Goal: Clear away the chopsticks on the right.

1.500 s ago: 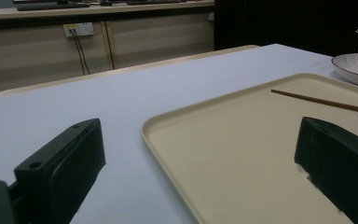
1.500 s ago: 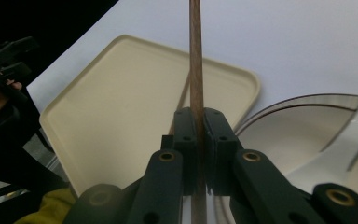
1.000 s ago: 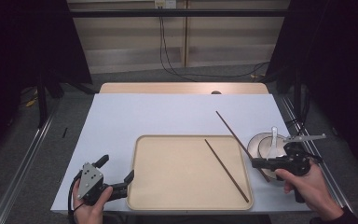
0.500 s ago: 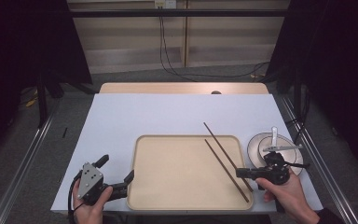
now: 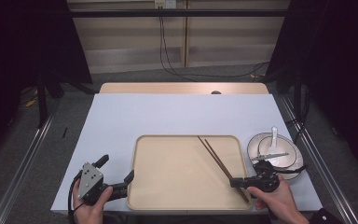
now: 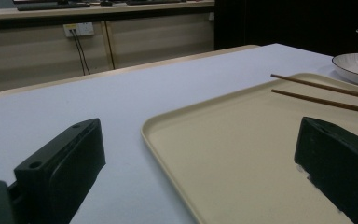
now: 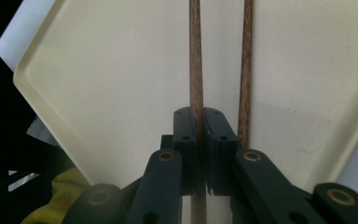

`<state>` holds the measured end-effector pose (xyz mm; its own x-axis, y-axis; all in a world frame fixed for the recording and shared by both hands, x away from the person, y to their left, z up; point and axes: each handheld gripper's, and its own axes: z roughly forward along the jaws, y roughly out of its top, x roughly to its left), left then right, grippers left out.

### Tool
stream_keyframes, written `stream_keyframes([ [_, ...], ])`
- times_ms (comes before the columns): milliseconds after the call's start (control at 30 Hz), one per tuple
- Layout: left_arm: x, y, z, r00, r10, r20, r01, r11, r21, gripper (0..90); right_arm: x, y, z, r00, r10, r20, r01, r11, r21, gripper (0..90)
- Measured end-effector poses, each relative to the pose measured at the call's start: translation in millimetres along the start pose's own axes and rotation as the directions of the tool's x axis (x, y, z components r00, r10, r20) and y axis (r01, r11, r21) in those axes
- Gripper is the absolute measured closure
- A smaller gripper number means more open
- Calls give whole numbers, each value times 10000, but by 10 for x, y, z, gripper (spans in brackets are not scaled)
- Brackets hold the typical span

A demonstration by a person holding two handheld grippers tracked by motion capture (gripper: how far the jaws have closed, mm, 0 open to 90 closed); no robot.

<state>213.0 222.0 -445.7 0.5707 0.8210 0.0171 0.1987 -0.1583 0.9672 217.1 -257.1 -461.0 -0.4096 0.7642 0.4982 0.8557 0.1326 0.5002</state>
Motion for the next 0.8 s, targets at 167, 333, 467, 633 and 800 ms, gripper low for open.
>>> stream_keyframes([
  [167, 5, -1, 3, 10000, 41, -13, -41, 10000, -2, 17, -13, -22, 71, 9997, -105, 200, 100, 9995, 291, 843],
  [333, 2, -1, 2, 10000, 56, -24, -56, 10000, 23, 17, -16, -21, 101, 9991, -182, 371, 169, 9992, 371, 838],
  [467, 3, 0, 3, 9999, 102, -15, -102, 9999, 42, 17, -21, -29, 100, 9990, -310, 322, 300, 9990, 330, 825],
  [633, 3, 0, 3, 9999, 102, -6, -102, 9999, 42, 17, -16, -33, 98, 9987, -456, 226, 448, 9985, 328, 803],
  [800, 1, 0, 0, 10000, 54, -33, -54, 10000, 51, 17, -19, -35, 96, 9977, -673, 107, 669, 9971, 353, 761],
])
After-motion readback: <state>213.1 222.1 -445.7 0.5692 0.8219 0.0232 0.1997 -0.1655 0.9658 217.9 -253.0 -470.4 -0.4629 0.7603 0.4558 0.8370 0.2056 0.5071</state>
